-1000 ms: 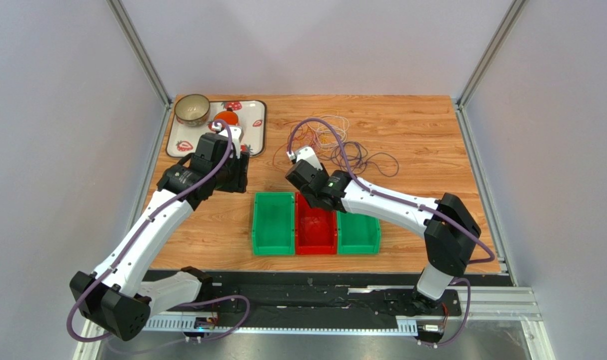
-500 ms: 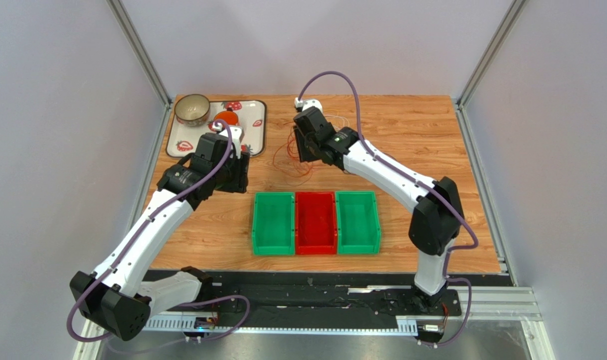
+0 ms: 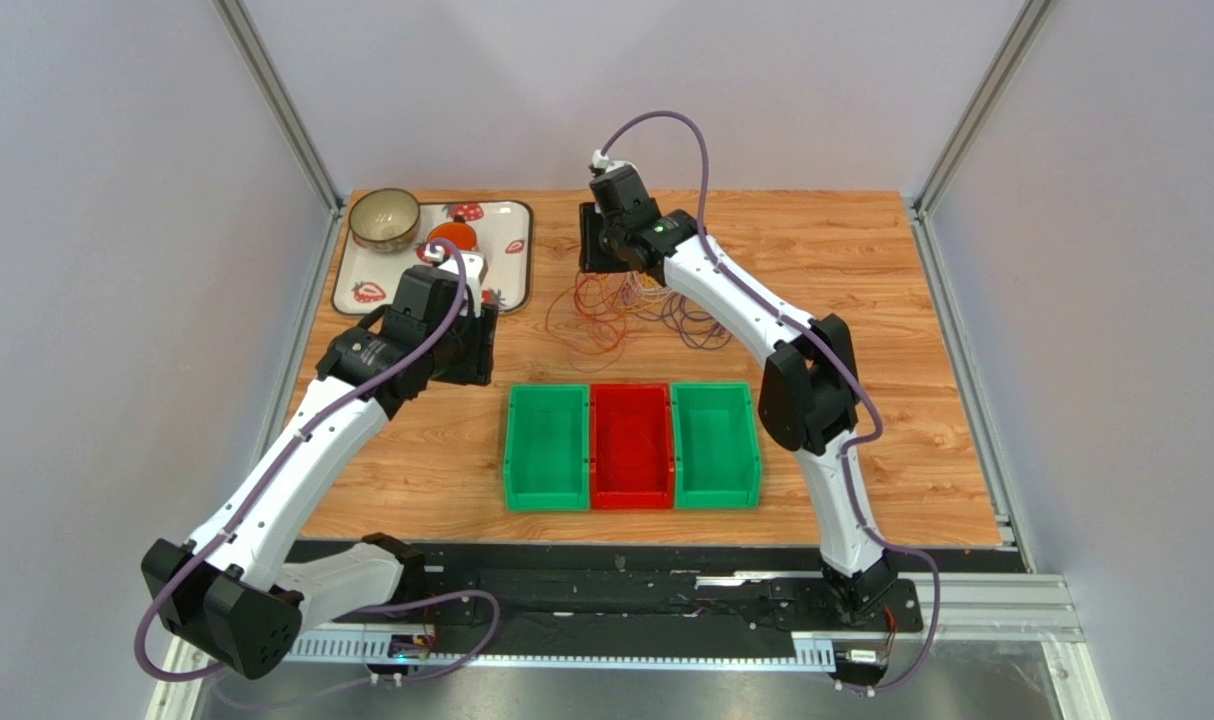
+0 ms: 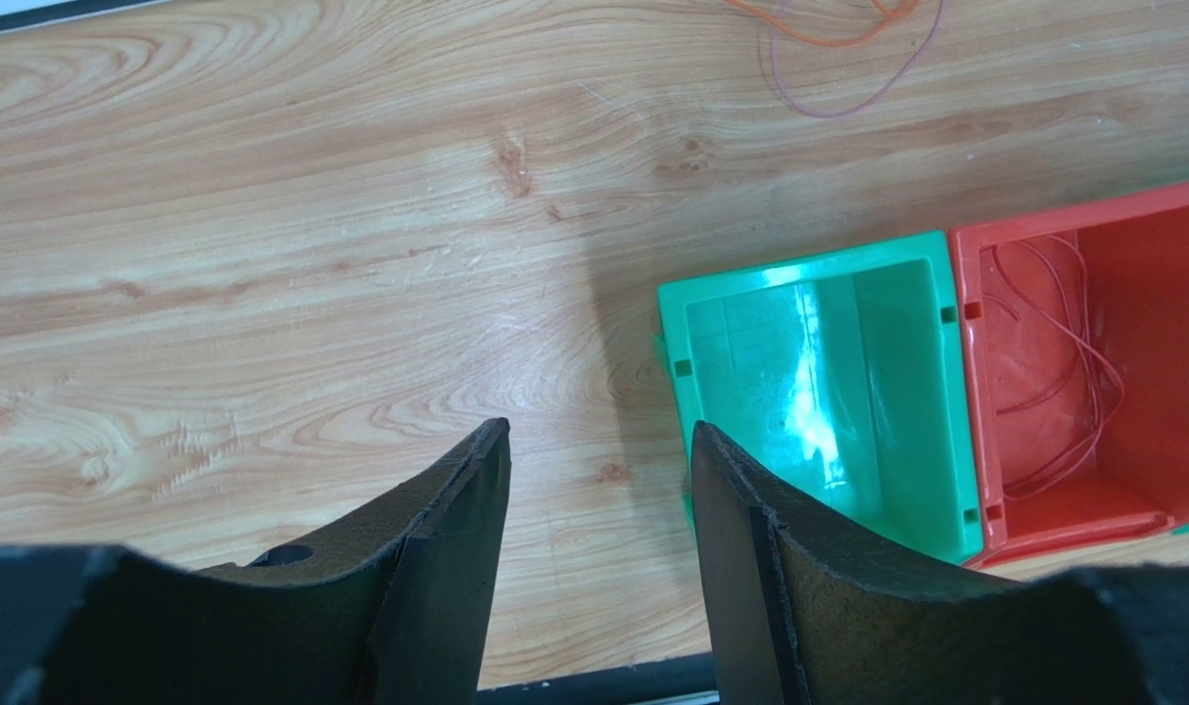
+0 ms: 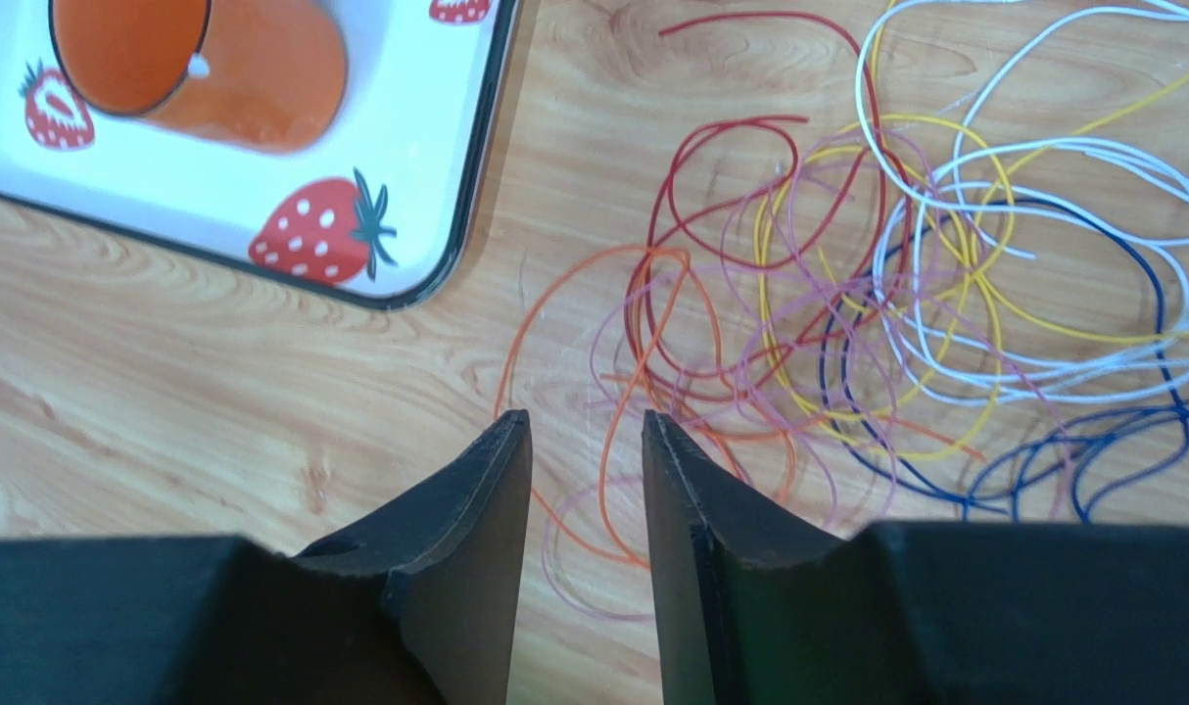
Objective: Untangle the cables
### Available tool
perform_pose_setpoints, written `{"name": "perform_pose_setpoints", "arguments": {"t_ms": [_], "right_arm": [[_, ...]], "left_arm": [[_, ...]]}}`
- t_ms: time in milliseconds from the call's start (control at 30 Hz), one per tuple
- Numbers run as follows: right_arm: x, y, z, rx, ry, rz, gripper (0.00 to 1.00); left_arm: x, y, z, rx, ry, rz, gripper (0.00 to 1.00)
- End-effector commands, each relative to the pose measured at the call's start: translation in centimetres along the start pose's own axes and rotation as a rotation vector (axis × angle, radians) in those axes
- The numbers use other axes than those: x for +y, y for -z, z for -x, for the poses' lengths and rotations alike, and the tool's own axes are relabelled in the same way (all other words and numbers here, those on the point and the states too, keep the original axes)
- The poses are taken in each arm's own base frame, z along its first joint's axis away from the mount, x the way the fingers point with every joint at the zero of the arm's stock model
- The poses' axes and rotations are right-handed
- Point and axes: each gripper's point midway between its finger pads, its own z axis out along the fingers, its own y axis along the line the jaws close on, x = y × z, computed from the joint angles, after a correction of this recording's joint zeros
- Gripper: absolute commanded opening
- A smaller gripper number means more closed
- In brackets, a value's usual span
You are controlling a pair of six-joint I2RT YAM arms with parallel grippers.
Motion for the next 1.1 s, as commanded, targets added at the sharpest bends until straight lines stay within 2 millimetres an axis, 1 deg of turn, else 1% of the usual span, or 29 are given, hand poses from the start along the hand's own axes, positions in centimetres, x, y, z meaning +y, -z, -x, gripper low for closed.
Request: {"name": "perform_pose_setpoints", "arguments": {"t_ms": [0,67,100,133,267,300,333,400,567,767,900,1000,1067], "right_arm": [[1.3,-1.7,2.7,-0.063,-0.108,0.069,0.38],[0.9,-2.3,3.8,-0.086,-0.180,0.082,0.40],[0.6,-3.0,3.5,-0.082,-0.202,0.079,0.40],[1.1,-3.2,3.8,-0.087,-0.228,0.117,0.40],[0.5,-4.7,4.3,-0.107,-0.320,0.115,0.41],[0.4,-5.1,4.3,-0.108,-0.355,0.110,0.41],[0.2,-5.8,4.0,-0.108,-0.370,0.102,0.41],[-0.6,-6.5,4.2,-0.131,-0.400,0.069,0.42],[-1.6,-8.0,4.1,-0.160,-0.473,0.041,0.43],[-2.3,-9.4,4.2,-0.193,-0.536,0.023,0.44],[-2.9,-10.6,3.6,-0.200,-0.577,0.005,0.44],[-2.8,-11.0,3.8,-0.212,-0.587,0.010,0.44],[-3.3,-11.3,3.7,-0.221,-0.592,-0.008,0.44]], "left_arm": [[0.2,0.1,0.7,-0.022,-0.021,0.005,0.57],[0.2,0.1,0.7,-0.020,-0.022,0.002,0.57],[0.2,0.1,0.6,-0.017,-0.022,0.003,0.57],[0.2,0.1,0.6,-0.019,-0.022,0.003,0.57],[0.2,0.1,0.6,-0.019,-0.022,0.003,0.57],[0.2,0.1,0.7,-0.020,-0.023,0.002,0.57],[0.2,0.1,0.7,-0.020,-0.023,0.002,0.57],[0.1,0.0,0.6,-0.017,-0.024,0.000,0.57],[0.0,0.0,0.6,-0.017,-0.023,-0.008,0.57],[-0.3,0.0,0.5,-0.014,-0.021,-0.021,0.57],[-0.2,-0.1,0.3,-0.007,-0.022,-0.019,0.57],[-0.2,-0.1,0.4,-0.007,-0.020,-0.018,0.57],[-0.3,-0.2,0.4,-0.005,-0.023,-0.021,0.57]]}}
